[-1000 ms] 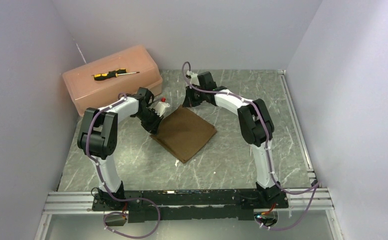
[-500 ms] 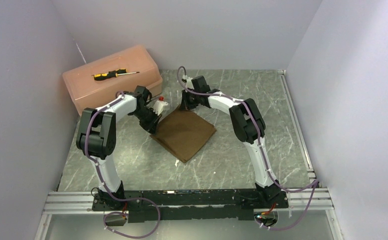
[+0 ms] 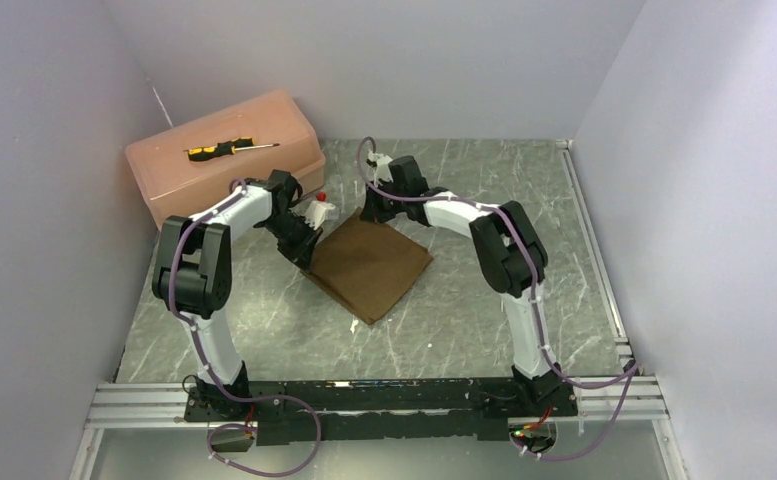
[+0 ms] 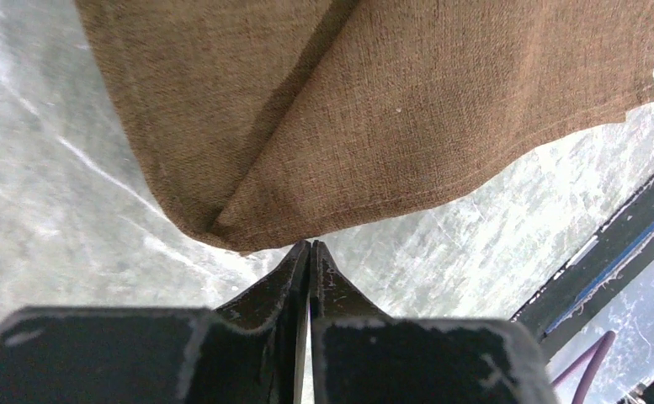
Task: Fold the napkin into a case and place the utensils inside
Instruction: Smooth out the upper triangle-folded napkin at the center of the board.
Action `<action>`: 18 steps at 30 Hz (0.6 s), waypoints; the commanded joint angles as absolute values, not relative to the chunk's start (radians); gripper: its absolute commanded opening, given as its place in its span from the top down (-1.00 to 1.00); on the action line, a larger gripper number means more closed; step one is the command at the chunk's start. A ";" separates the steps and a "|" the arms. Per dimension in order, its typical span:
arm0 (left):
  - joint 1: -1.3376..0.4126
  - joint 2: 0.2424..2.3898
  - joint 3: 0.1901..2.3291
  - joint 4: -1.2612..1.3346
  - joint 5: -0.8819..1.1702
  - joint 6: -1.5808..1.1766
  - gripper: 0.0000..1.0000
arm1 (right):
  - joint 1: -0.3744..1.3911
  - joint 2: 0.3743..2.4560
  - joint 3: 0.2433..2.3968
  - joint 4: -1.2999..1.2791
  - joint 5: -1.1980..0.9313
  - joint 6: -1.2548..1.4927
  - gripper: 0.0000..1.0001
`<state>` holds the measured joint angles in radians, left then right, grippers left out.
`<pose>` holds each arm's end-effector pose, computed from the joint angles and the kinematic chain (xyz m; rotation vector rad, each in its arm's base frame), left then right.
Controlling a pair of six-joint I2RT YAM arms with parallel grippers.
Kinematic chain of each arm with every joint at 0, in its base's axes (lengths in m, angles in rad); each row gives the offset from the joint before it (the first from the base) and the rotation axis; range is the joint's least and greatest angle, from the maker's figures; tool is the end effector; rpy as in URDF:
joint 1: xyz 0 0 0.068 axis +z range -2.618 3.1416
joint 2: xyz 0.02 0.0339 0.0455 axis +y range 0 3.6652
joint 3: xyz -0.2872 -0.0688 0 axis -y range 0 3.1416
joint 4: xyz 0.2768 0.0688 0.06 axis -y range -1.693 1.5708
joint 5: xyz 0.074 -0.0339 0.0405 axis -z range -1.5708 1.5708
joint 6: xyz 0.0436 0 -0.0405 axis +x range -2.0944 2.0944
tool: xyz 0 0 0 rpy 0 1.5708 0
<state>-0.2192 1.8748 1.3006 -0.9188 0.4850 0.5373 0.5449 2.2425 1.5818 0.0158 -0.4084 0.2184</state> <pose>0.3662 -0.1024 0.1753 1.1005 2.6934 -0.6927 0.4573 0.2974 0.1473 -0.6037 2.2137 0.8629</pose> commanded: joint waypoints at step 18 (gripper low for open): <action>-0.172 1.828 1.364 -0.930 0.527 0.650 0.33 | 0.529 1.520 0.934 -0.120 -0.286 0.287 0.93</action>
